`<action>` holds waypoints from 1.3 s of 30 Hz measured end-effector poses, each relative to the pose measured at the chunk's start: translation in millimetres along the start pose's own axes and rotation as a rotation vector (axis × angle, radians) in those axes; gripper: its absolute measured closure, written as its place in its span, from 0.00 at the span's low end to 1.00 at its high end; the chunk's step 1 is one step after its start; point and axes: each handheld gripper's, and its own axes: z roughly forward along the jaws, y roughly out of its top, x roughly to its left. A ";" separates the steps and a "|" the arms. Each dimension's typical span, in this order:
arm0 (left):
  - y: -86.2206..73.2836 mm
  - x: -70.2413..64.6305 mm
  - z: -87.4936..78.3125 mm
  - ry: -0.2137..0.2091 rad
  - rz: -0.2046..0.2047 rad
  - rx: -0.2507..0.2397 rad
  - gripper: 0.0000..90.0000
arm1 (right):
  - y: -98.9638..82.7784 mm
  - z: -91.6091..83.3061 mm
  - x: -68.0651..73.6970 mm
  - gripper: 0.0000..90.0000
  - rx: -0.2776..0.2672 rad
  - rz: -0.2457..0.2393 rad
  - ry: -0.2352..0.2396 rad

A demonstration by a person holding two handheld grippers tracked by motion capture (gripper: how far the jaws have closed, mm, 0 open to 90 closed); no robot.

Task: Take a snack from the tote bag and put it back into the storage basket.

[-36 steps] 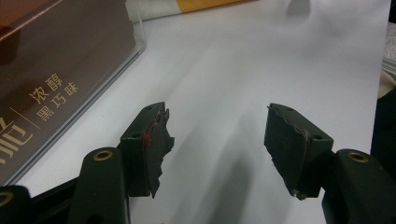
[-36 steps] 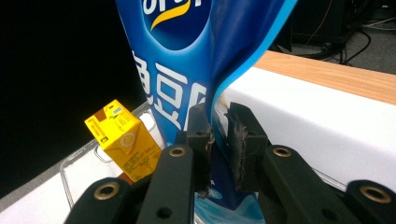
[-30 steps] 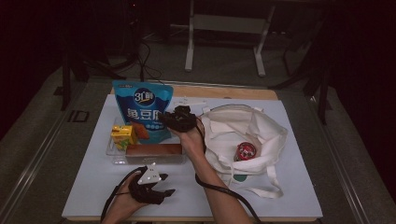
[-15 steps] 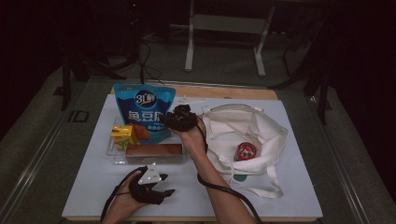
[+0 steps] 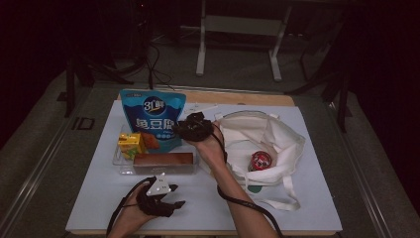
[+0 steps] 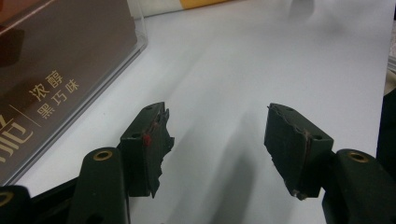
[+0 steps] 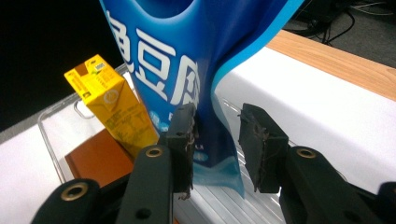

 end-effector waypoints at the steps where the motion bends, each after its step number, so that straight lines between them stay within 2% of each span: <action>1: 0.0 0.2 0.1 -0.001 -0.001 -0.001 0.44 | 0.2 -0.8 0.5 0.72 0.009 -0.011 -0.005; 9: -0.5 0.9 0.1 0.000 0.000 0.000 0.44 | 2.4 -11.3 2.0 0.71 0.017 -0.056 0.015; 11: -0.6 0.9 -0.2 0.001 -0.002 -0.002 0.44 | 2.6 -14.8 0.7 0.71 0.009 -0.044 0.041; 13: -0.6 1.0 -0.1 0.001 -0.003 -0.002 0.44 | 3.0 -17.9 0.4 0.71 0.013 -0.055 0.038; 19: -0.6 1.0 0.4 0.002 -0.006 -0.002 0.44 | 4.1 -29.1 0.6 0.70 0.037 -0.114 0.051; 31: -0.2 0.2 0.9 0.003 -0.001 -0.002 0.44 | 5.9 -50.4 -1.3 0.70 0.092 -0.195 0.021; 33: -0.4 0.4 1.3 0.004 -0.003 -0.001 0.44 | 5.6 -52.6 -1.8 0.70 0.109 -0.223 0.009; 39: -0.5 0.0 1.8 0.004 0.000 0.002 0.44 | 3.0 -59.6 -3.4 0.70 0.131 -0.257 0.010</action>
